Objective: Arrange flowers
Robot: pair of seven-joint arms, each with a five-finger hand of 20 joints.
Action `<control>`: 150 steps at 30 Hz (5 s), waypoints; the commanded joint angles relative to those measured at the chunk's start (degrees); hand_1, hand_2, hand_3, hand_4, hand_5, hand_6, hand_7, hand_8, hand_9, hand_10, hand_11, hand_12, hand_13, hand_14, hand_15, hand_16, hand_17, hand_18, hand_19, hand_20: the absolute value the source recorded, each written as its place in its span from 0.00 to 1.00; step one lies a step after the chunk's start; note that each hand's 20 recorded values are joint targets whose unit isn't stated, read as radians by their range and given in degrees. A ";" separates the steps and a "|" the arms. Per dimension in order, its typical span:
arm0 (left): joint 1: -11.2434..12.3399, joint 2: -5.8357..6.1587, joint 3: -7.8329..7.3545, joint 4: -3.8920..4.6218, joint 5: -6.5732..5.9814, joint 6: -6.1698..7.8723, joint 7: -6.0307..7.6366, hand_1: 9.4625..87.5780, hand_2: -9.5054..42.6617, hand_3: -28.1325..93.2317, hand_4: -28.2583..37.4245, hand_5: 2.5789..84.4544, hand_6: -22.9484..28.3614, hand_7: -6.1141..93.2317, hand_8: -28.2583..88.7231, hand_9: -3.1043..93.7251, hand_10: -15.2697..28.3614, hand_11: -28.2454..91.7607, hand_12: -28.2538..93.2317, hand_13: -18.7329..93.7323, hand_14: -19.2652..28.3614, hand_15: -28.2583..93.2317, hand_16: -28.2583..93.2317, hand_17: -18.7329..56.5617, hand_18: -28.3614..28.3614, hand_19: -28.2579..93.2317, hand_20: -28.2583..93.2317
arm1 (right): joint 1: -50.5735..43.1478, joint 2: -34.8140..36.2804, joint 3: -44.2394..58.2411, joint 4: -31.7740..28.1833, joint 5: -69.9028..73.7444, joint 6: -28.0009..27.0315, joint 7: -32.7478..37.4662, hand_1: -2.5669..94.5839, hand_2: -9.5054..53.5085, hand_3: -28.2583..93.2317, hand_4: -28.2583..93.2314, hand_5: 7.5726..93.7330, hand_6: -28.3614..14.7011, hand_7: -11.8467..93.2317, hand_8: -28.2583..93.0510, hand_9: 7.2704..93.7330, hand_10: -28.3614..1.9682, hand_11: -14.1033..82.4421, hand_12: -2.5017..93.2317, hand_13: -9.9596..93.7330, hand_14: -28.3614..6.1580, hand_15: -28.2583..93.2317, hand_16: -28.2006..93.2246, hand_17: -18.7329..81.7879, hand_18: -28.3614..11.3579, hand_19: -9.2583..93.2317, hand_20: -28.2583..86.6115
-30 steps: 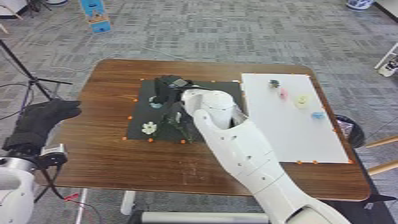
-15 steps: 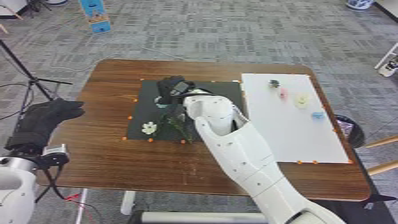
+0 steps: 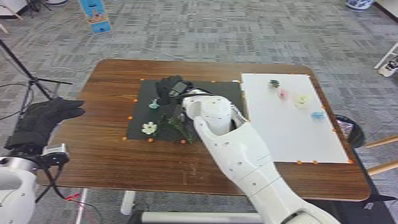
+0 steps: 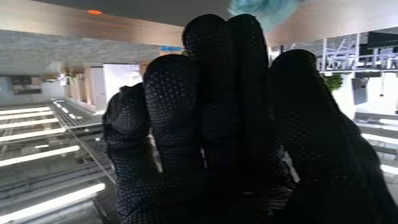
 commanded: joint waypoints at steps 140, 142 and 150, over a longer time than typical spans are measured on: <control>5.85 -4.10 -3.00 -3.37 -0.71 0.88 -0.22 0.19 0.49 0.81 0.00 0.65 0.51 0.25 0.18 0.59 0.65 0.45 0.38 0.54 0.75 0.44 0.26 0.34 0.71 0.31 0.41 | -28.44 52.09 22.28 -14.49 6.75 22.18 7.43 0.56 0.26 0.66 0.03 0.78 0.70 0.41 0.30 0.87 0.55 0.55 0.34 0.74 0.41 0.76 0.56 0.48 0.11 0.83 0.82; 5.92 -4.10 -3.06 -3.40 -0.73 0.74 -0.13 0.19 0.49 0.80 0.00 0.65 0.51 0.25 0.18 0.59 0.65 0.45 0.38 0.54 0.74 0.44 0.26 0.34 0.71 0.31 0.41 | -28.32 53.15 22.29 -15.63 8.32 23.03 8.24 0.55 0.26 0.67 0.03 0.78 0.69 0.41 0.30 0.87 0.55 0.55 0.34 0.74 0.41 0.76 0.56 0.48 0.12 0.83 0.82; 6.30 -4.15 -3.49 -3.60 -0.74 0.99 -0.17 0.19 0.49 0.80 0.00 0.65 0.51 0.25 0.18 0.59 0.65 0.45 0.38 0.54 0.74 0.44 0.26 0.34 0.71 0.31 0.41 | -30.44 57.55 24.55 -22.24 12.14 22.42 9.91 0.55 0.26 0.68 0.03 0.78 0.69 0.41 0.30 0.87 0.55 0.54 0.34 0.74 0.41 0.76 0.56 0.47 0.12 0.83 0.82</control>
